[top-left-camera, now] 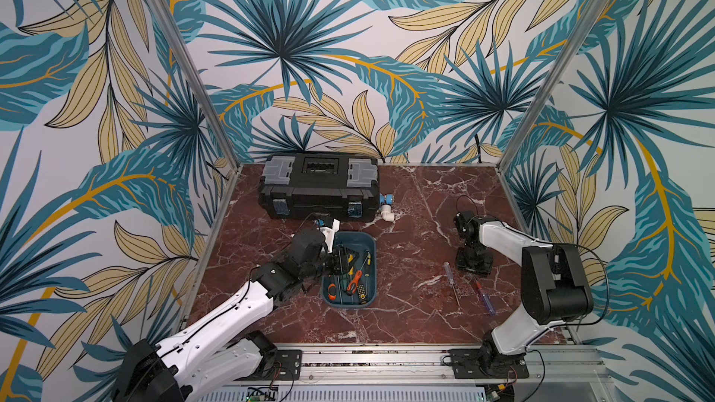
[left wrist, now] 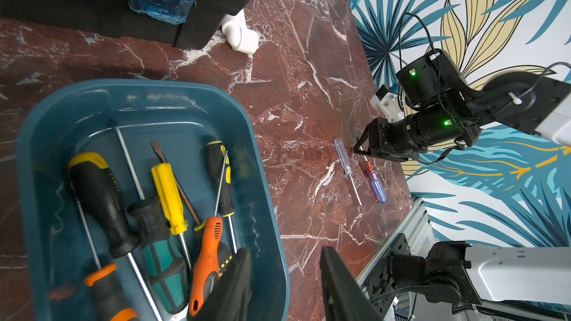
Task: Put the screwdriver on the desktop into the storage box
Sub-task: Pick up the screwdriver from the center of the board.
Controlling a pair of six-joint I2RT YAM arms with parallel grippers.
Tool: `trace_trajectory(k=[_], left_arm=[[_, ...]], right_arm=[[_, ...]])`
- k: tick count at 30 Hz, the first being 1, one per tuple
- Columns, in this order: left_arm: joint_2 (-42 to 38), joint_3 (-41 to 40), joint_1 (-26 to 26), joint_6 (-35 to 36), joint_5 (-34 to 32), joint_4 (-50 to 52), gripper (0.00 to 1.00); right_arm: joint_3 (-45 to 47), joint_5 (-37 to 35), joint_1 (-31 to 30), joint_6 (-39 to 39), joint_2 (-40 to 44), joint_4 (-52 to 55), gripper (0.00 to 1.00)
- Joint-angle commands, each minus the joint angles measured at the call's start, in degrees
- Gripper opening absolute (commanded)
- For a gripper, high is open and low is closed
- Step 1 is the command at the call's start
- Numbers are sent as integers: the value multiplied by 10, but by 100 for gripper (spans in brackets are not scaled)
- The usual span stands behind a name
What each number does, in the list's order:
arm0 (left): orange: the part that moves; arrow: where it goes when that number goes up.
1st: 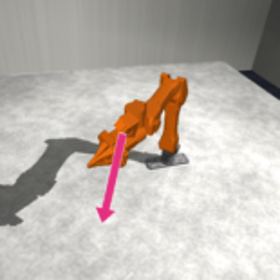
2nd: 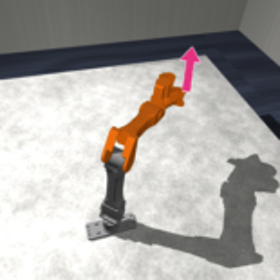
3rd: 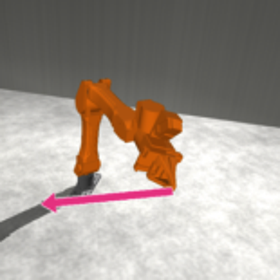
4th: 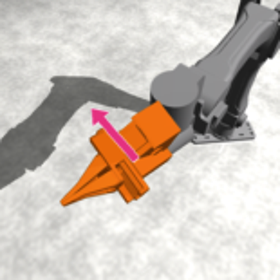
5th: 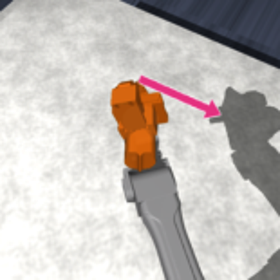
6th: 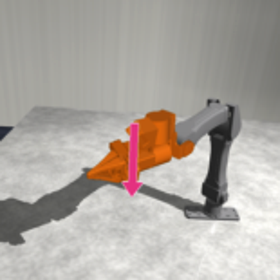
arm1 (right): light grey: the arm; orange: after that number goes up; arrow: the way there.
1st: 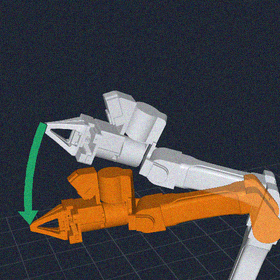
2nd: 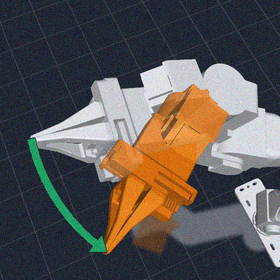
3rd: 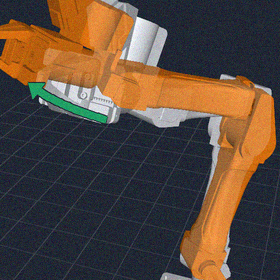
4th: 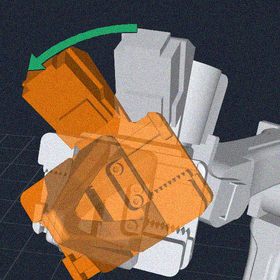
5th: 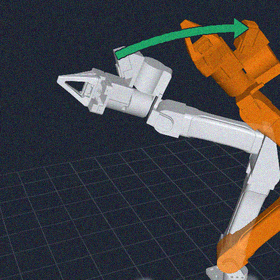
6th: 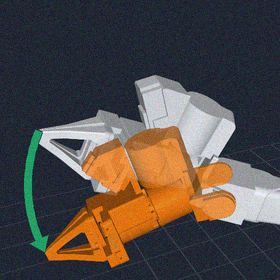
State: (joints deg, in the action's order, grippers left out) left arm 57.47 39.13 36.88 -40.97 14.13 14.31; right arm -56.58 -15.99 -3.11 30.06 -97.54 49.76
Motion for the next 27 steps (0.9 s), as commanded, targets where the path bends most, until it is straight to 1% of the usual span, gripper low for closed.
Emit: trace_trajectory(k=[1,3,7,10,16,20,22,25,27], left_arm=[[-4,-7,-3,-2,2,-10,41],[-9,-10,-4,-2,-1,-8,41],[-12,-13,-4,-1,-3,-5,41],[-8,-10,-4,-1,-2,-7,41],[3,0,-5,-5,3,-17,41],[6,4,-4,-9,8,-21,41],[5,6,-4,-11,12,-24,41],[0,7,-6,-19,25,-40,41],[-3,5,-7,-27,42,-61,43]], right_arm=[[-18,7,21,-20,-34,8,31],[-20,17,31,-25,-44,4,25],[-22,21,36,-32,-53,-5,19],[-20,46,36,-39,-53,-16,14],[-16,92,31,-43,-35,-31,0],[-13,92,23,-42,-15,-30,0],[-8,92,14,-41,9,-32,0],[-5,91,-18,-40,55,-31,0],[-4,86,-41,-33,86,-26,0]])
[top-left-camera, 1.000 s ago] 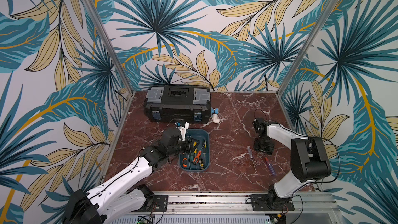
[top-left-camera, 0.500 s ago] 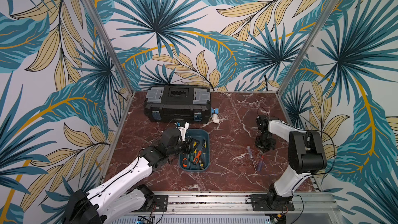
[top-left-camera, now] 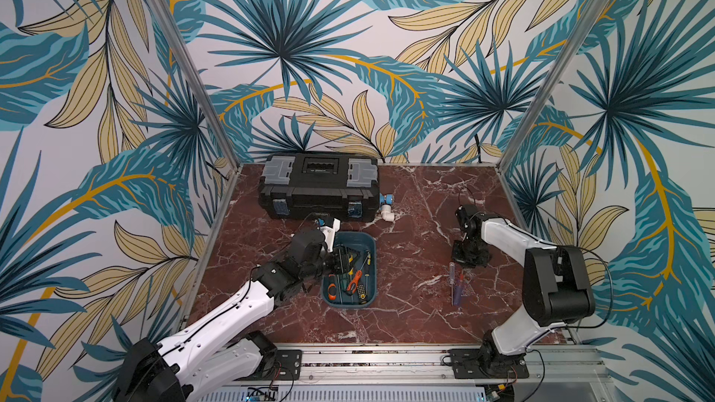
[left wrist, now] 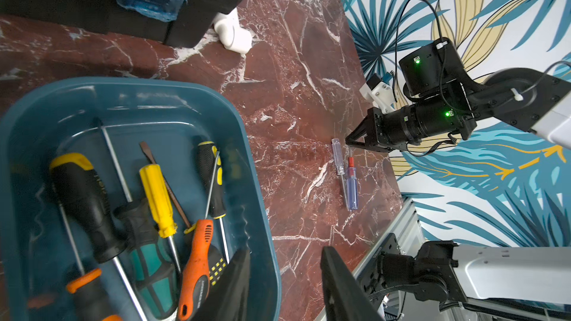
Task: Put the screwdriver on the desktop into the storage box
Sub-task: Pick up the screwdriver from the center of the board, then place the screwdriver in the storage box.
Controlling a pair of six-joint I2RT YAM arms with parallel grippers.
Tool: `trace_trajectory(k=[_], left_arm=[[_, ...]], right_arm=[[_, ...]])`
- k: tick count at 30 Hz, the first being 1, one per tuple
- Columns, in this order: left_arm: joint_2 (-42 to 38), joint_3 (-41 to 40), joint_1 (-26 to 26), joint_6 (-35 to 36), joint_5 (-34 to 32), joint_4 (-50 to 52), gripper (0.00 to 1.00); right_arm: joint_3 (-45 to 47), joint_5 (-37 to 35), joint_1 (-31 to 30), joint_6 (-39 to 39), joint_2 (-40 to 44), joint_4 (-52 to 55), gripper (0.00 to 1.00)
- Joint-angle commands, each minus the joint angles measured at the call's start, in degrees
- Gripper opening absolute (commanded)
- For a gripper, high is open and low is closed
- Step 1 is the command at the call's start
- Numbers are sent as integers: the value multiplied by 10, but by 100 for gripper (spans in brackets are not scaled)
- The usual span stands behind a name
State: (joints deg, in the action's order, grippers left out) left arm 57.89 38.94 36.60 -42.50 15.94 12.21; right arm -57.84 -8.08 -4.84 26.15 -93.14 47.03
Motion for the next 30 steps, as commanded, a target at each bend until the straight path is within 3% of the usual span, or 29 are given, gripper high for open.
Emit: trace_trajectory(k=[1,6,8,15,19,30], left_arm=[[-9,6,-5,-18,35,-55,44],[-19,0,-6,-45,92,-133,53],[-18,-2,-6,-53,108,-160,63],[10,-26,-4,-100,182,-287,63],[16,-41,-2,-128,221,-355,65],[33,-41,19,-127,261,-388,68]], right_arm=[[10,7,-37,9,60,4,0],[9,1,-115,25,152,10,0],[6,20,-156,42,190,-5,0],[33,213,-237,180,310,-250,0],[24,261,-256,228,318,-363,0],[6,301,-288,274,319,-461,0]])
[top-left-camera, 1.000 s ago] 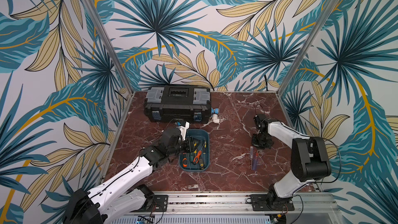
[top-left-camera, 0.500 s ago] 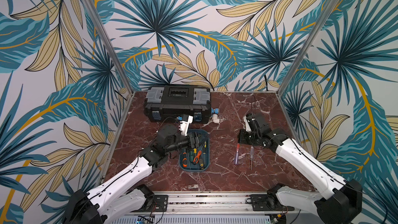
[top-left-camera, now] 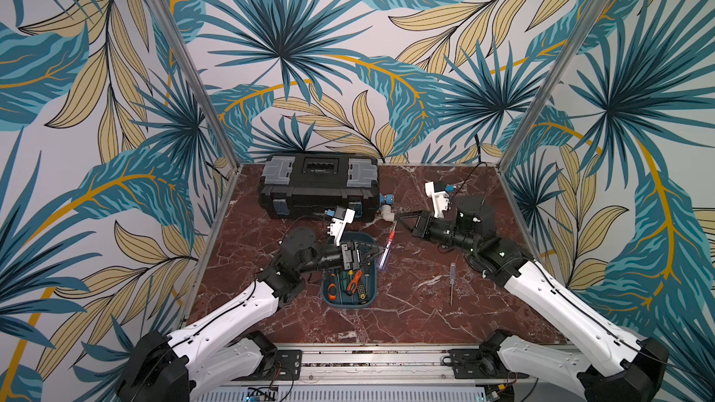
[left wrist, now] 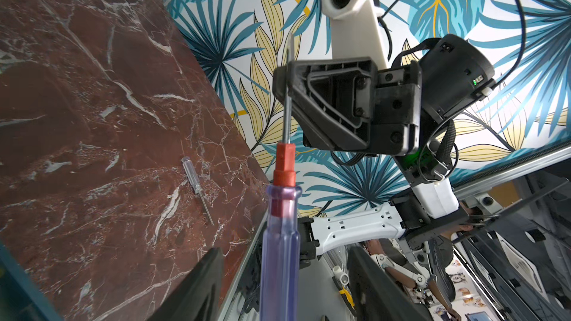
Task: Put the screwdriver on the desktop into the storage box
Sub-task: Place the screwdriver in the storage box.
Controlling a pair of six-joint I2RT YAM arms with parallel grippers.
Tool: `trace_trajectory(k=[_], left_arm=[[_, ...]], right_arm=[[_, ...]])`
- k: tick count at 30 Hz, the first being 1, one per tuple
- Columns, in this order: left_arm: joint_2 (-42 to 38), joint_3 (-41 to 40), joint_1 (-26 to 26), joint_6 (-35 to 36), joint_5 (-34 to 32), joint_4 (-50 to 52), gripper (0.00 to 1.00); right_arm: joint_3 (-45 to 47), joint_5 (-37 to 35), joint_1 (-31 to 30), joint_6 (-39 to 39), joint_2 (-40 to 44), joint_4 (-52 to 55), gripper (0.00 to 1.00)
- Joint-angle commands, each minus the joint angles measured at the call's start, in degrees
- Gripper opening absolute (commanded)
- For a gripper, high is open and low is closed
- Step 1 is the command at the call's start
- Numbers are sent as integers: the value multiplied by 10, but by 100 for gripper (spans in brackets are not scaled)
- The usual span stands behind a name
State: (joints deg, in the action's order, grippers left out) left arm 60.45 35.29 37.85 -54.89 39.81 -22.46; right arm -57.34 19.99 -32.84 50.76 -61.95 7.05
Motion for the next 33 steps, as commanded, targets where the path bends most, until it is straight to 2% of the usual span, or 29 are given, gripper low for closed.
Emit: trace_trajectory(k=[1,6,19,23,29,33], left_arm=[[10,-3,9,-1,24,-42,68],[22,11,14,10,26,-32,65],[9,31,14,60,31,39,61],[12,31,14,60,38,36,49],[24,32,13,46,54,17,16],[28,35,15,45,56,13,1]], right_arm=[[5,23,-11,33,7,-71,0],[5,29,-32,36,1,-82,0],[-26,-24,-85,-57,1,49,0],[-26,-35,-89,-62,5,72,0],[-27,-36,-92,-61,2,69,0],[-27,-39,-96,-60,4,67,0]])
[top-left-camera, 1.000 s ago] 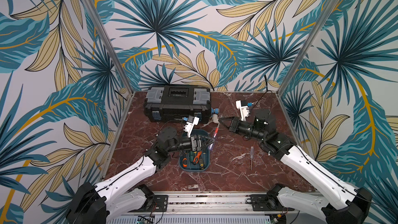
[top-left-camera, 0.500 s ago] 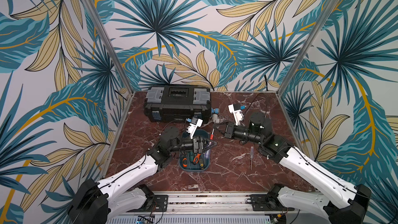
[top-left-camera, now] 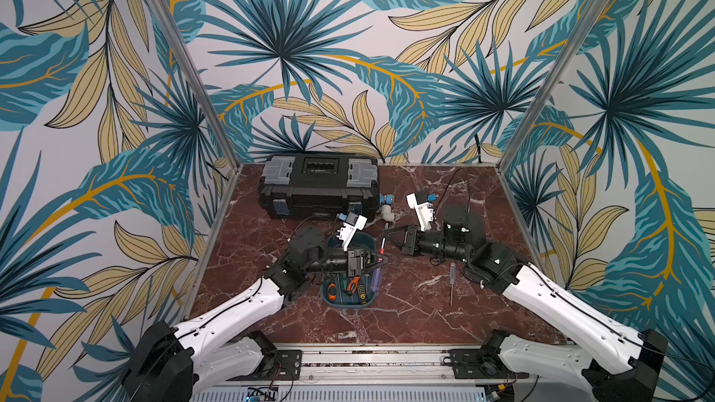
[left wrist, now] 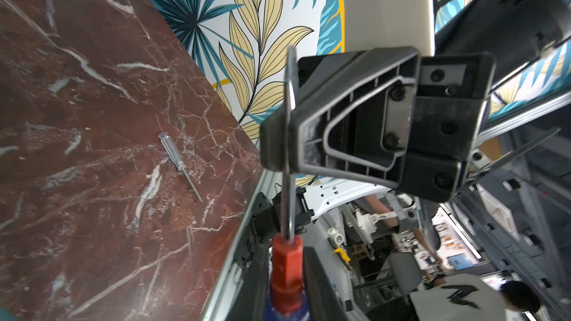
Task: Put the screwdriver on the desktop into the storage box
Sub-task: Place the screwdriver in the storage box.
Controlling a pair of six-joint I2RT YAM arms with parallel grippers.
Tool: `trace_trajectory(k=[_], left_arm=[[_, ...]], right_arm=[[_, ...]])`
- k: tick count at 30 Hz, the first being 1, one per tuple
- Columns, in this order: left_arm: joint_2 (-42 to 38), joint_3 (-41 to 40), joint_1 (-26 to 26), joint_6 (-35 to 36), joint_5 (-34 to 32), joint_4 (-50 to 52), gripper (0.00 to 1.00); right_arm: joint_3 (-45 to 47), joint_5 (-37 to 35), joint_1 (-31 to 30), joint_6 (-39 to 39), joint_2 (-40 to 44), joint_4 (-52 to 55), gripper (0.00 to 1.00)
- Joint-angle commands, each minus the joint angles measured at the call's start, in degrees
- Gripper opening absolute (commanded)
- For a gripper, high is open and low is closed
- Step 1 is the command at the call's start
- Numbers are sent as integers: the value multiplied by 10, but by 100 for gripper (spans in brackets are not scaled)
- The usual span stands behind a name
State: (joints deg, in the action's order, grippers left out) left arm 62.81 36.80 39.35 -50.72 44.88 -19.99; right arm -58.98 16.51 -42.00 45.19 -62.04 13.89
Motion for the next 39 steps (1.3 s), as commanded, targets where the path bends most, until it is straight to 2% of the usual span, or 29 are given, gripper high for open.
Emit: trace_trajectory(k=[1,3,5,7,9,11,16,20,32,35,39], left_arm=[[5,22,0,6,2,-7,0],[6,29,0,17,-20,23,0],[2,33,0,22,-59,57,0],[-4,34,-2,16,-114,89,0],[-15,30,-8,-6,-161,105,0],[-32,15,-16,-40,-201,97,0],[-68,7,-26,-69,-256,96,0],[-67,18,-29,-74,-259,115,0],[-89,11,-30,-75,-257,129,0],[-93,11,-29,-71,-254,137,0],[-95,7,-31,-66,-255,143,0]], right_arm=[[-11,-7,-5,-5,6,-2,0],[-13,-15,-6,-8,10,8,0],[-20,-51,-12,-20,15,40,27],[-22,-101,-26,-40,21,75,47],[-20,-143,-51,-56,24,101,58],[-8,-168,-80,-62,26,106,60],[22,-190,-153,-71,17,75,61],[16,-213,-195,-79,-18,69,60],[-27,-238,-202,-78,-95,45,54],[-32,-240,-201,-74,-106,41,49],[-33,-238,-201,-68,-106,31,32]])
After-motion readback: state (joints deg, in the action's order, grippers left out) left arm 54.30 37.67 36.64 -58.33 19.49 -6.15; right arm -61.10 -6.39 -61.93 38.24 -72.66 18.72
